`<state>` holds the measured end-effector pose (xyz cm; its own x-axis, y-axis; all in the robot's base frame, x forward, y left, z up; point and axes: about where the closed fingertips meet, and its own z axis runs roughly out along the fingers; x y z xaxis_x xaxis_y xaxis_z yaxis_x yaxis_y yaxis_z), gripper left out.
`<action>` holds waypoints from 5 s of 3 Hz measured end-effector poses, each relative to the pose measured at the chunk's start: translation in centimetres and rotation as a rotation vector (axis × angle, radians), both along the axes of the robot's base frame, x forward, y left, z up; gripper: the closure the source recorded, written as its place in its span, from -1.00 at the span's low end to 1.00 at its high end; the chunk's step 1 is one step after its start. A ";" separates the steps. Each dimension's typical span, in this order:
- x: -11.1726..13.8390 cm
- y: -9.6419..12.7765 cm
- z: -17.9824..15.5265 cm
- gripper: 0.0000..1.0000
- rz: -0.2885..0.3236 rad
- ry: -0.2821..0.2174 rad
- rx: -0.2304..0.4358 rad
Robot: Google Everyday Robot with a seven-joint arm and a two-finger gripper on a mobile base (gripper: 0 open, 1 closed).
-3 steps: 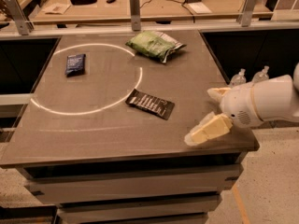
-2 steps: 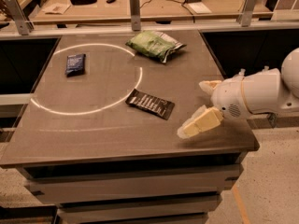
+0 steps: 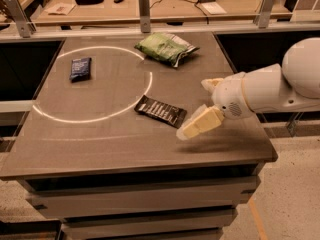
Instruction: Move rxbar chocolate near green jalapeno chip bag
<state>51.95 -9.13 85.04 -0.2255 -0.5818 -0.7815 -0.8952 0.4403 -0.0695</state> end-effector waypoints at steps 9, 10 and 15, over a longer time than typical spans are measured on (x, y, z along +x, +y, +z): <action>4.7 6.6 -2.8 -0.19 -0.049 0.002 0.003; 3.2 7.0 -1.2 0.27 -0.018 -0.023 0.011; 3.7 8.0 2.7 -0.27 0.044 -0.085 0.063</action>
Offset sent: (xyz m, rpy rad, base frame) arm 0.0384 0.0366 -0.0234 -0.0119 -0.0090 -0.1200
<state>55.63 -1.15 87.78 -0.1326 -0.5391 -0.8317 -0.9058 0.4067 -0.1192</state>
